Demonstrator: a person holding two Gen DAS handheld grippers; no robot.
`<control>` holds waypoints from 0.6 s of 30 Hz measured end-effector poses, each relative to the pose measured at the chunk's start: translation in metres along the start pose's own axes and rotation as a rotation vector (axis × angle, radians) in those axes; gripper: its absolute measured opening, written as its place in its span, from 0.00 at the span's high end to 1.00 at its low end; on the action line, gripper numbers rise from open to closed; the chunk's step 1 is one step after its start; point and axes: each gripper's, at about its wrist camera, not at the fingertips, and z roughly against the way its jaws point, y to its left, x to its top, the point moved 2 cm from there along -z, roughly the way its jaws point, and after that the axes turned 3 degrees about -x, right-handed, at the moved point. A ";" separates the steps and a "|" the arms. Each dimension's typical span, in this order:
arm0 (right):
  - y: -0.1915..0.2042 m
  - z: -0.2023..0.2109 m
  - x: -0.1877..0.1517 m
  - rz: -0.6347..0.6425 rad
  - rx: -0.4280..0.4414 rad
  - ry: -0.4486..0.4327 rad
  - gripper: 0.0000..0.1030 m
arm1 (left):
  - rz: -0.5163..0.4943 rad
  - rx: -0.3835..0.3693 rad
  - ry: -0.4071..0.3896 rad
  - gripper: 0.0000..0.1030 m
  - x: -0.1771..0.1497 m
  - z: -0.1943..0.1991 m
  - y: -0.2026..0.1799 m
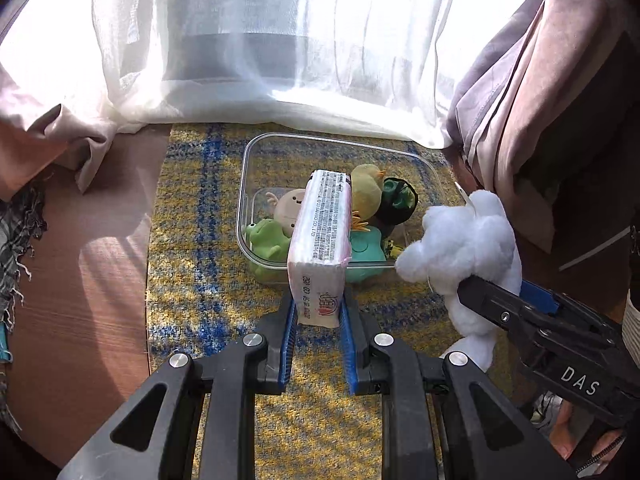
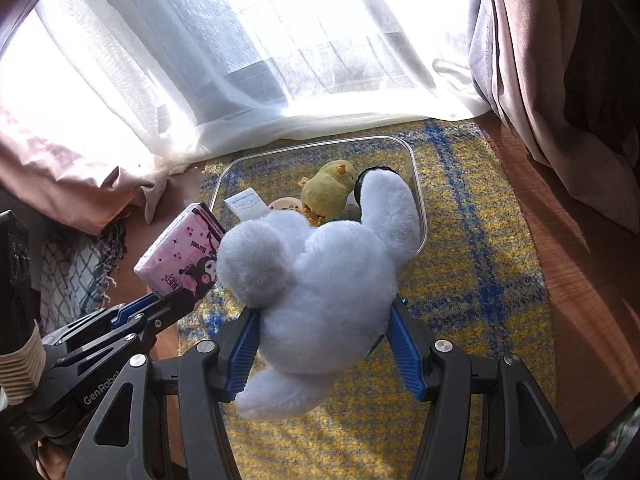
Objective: Organize objects
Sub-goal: 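Carry the tissue pack over the clear box with the left gripper while the right carries the bunny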
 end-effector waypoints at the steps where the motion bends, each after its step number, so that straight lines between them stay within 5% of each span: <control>1: 0.000 -0.001 0.004 -0.005 0.000 -0.002 0.42 | 0.002 0.000 0.002 0.79 0.003 -0.001 0.001; 18: 0.000 -0.047 0.054 -0.058 -0.033 0.020 0.42 | -0.021 -0.002 0.067 0.79 0.051 -0.044 0.021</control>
